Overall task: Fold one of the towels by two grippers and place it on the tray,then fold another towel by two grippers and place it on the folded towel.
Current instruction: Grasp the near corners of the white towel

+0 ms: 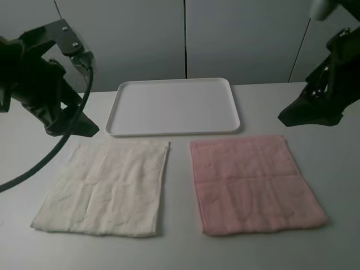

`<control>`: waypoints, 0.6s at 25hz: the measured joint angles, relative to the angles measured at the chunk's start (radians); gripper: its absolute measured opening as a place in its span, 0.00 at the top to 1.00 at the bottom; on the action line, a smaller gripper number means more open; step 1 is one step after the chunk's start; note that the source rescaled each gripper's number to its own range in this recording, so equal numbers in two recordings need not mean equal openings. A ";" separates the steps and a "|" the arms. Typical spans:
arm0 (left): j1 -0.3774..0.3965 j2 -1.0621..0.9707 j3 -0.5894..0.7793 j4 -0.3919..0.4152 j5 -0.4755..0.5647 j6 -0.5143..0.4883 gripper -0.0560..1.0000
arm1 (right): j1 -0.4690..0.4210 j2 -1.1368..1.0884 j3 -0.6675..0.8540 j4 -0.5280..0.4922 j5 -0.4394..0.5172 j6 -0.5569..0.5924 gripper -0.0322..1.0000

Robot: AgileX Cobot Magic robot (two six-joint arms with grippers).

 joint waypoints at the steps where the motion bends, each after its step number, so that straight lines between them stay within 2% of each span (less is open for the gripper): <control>1: -0.009 0.008 0.000 0.051 0.023 0.000 0.00 | 0.029 0.014 0.000 -0.005 0.004 -0.010 0.00; 10: -0.013 0.022 0.016 0.291 0.163 0.005 0.00 | 0.337 0.188 0.000 -0.142 -0.041 -0.016 0.00; 15: -0.013 0.024 0.143 0.354 0.121 0.075 0.00 | 0.447 0.254 0.000 -0.153 -0.099 -0.002 0.00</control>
